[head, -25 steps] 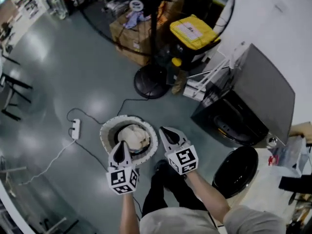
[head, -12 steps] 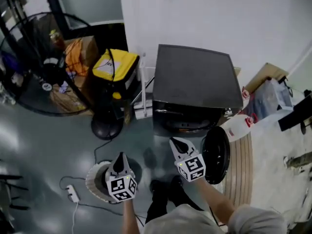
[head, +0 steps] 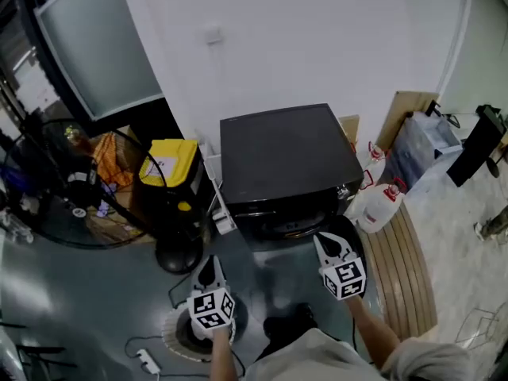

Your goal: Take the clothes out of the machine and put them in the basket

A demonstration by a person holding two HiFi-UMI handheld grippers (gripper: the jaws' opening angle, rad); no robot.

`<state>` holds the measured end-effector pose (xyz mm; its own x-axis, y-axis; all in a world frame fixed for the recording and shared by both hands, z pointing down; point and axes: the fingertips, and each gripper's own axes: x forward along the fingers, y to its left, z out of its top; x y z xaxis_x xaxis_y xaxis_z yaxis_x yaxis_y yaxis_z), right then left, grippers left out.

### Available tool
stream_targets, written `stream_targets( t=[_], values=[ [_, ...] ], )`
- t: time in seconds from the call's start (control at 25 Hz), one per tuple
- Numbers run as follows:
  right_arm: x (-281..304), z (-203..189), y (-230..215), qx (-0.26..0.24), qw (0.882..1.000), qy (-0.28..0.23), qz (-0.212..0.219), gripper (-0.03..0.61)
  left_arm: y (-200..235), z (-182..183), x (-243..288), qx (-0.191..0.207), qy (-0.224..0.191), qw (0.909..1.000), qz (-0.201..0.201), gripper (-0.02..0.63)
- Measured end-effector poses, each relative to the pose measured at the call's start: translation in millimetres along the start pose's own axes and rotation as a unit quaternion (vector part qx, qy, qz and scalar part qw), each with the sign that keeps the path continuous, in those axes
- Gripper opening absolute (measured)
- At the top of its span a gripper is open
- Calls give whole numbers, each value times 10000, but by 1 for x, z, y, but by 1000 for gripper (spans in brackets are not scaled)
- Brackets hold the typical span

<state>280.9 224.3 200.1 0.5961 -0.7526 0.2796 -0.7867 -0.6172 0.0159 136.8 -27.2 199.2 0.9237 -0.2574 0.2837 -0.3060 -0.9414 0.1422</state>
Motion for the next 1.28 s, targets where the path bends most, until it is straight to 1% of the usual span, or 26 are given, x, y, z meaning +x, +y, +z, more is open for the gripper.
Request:
stream_targets(
  t=[0.16, 0.32, 0.56, 0.8, 1.0, 1.28],
  values=[
    [-19, 20, -7, -20, 9998, -117, -130, 23, -10, 10, -11, 85, -32, 9999, -83, 17],
    [-24, 39, -5, -103, 9995, -271, -153, 23, -11, 19, -17, 141, -115, 9998, -116, 17],
    [-30, 54, -5, -117, 9990, -431, -92, 23, -15, 25, -23, 185, -195, 9996, -81, 17],
    [-24, 70, 2, -268, 9981, -554, 40, 22, -17, 39, -23, 195, -359, 9992, -32, 17],
    [-27, 70, -3, -284, 9979, -577, 74, 21, -26, 41, -24, 217, -385, 9990, -24, 17],
    [-23, 71, -14, -242, 9982, -553, 44, 21, -38, 47, -13, 313, -339, 9989, -113, 17]
  ],
)
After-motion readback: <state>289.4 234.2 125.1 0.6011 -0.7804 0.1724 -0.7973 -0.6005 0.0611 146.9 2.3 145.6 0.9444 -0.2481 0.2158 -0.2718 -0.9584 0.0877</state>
